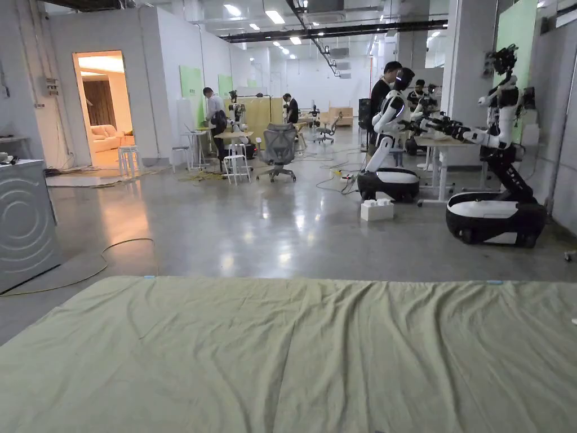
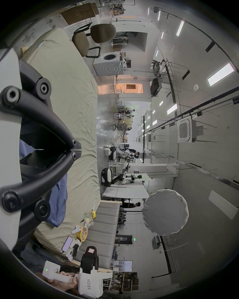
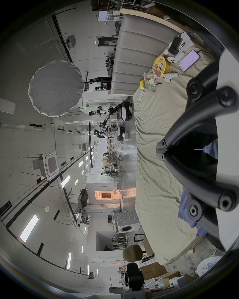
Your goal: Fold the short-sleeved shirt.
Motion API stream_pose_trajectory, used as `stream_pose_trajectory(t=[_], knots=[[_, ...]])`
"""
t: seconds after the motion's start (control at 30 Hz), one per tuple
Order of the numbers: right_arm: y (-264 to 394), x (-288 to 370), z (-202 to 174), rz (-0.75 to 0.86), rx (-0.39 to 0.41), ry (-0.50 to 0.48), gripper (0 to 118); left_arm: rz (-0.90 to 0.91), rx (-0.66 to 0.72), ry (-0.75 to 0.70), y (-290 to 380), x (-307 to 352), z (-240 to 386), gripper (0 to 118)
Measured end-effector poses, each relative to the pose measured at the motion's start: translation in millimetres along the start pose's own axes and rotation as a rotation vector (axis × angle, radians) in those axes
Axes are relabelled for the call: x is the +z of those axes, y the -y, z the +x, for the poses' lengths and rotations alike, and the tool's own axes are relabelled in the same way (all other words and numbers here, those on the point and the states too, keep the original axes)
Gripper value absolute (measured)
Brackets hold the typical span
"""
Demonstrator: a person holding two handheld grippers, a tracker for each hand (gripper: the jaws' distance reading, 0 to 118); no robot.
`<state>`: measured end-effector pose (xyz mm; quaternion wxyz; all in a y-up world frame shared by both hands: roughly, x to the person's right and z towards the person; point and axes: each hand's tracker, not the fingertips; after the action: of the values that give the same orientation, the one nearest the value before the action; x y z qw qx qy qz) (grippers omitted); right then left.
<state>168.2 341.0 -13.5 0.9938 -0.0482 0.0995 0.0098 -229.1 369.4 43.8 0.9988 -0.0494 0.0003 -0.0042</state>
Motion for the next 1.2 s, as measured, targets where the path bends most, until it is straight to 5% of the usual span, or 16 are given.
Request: stream_pose_trajectory(t=[0.17,0.23,0.27,0.3,0.33,0.63,0.83,0.93,1.07,1.2], knots=[[15.1,-5.3,5.2,-0.059,-0.007,0.002,0,-0.156,0.136,0.026,26.4,-55.7,-31.0,2],[22.4,-6.1,8.4,-0.089,-0.022,0.003,0,-0.252,0.185,0.032,44.0,-88.4,-44.8,28],[27.0,-6.7,11.0,-0.109,-0.033,0.0,0,-0.319,0.223,0.048,56.5,-108.7,-53.4,58],[32.0,-7.6,14.0,-0.13,-0.045,-0.001,0,-0.424,0.277,0.057,69.4,-130.1,-61.1,73],[37.5,-8.5,16.8,-0.161,-0.068,0.0,0,-0.479,0.305,0.044,80.8,-147.6,-67.0,75],[68.7,-18.2,39.6,-0.284,-0.122,0.068,0,-0.812,0.321,-0.051,188.5,-289.9,-87.0,74],[88.2,-16.6,50.8,-0.364,-0.036,0.13,0,-0.909,0.315,-0.106,222.1,-321.2,-88.3,44],[97.4,-17.5,59.2,-0.39,-0.087,0.131,0,-0.884,0.271,-0.108,215.2,-316.7,-78.2,4],[101.4,-31.3,68.3,-0.403,-0.143,0.119,0,-0.91,0.25,-0.127,225.6,-322.9,-61.1,4],[81.0,-84.6,81.8,-0.375,-0.07,0.032,0,-0.924,0.306,-0.118,229.8,-327.4,-71.5,4]])
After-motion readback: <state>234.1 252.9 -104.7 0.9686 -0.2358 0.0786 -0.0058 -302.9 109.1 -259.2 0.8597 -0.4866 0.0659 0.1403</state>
